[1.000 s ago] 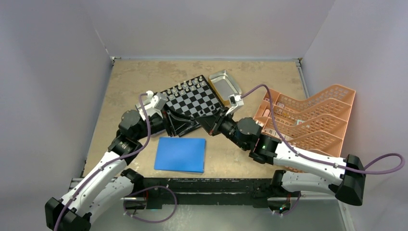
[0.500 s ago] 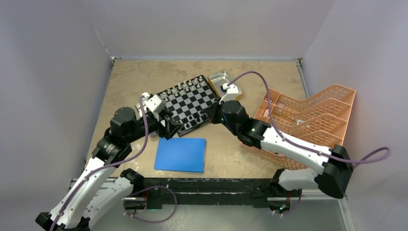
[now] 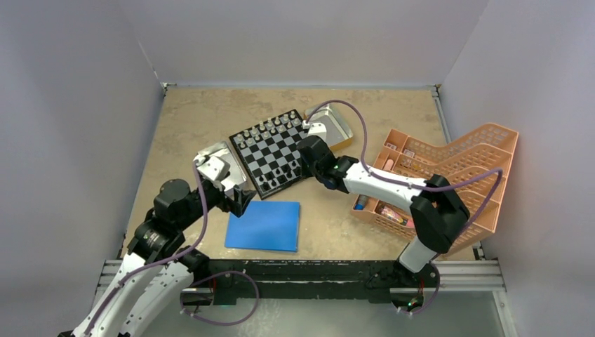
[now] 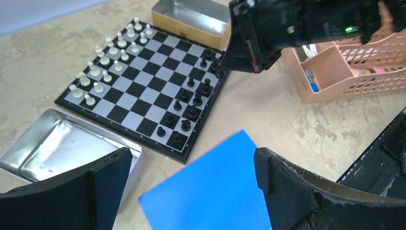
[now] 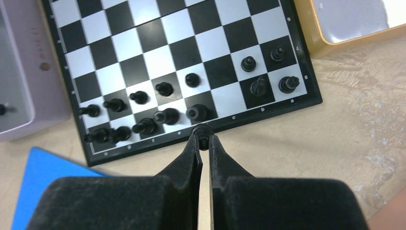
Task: Set up the chess pieces on the board
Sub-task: Place the chess piece on the chessboard.
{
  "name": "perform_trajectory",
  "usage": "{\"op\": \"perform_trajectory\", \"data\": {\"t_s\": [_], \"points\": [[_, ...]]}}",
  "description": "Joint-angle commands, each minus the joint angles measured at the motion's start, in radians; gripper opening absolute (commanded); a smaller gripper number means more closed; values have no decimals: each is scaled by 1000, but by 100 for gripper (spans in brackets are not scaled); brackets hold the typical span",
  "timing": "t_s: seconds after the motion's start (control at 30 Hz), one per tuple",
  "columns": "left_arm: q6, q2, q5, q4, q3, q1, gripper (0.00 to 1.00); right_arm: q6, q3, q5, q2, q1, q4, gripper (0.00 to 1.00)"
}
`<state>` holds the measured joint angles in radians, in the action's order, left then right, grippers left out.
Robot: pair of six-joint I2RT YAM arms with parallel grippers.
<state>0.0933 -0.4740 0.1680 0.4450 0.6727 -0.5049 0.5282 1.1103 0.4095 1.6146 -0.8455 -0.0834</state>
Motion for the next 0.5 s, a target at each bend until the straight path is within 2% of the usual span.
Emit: {"op": "perform_trajectory", "data": {"t_s": [0.0,0.17,0.47], "points": [[-1,46,-34,-31,4,-3,100,-35,71,28,42,36,-9,2],[-3,31,-59,-14,13,-3,100,-49,98,69,78,54,-10,2],[1,33,-93,-11,13,-2,100,-71,125,-2,150,93,-14,4]]}}
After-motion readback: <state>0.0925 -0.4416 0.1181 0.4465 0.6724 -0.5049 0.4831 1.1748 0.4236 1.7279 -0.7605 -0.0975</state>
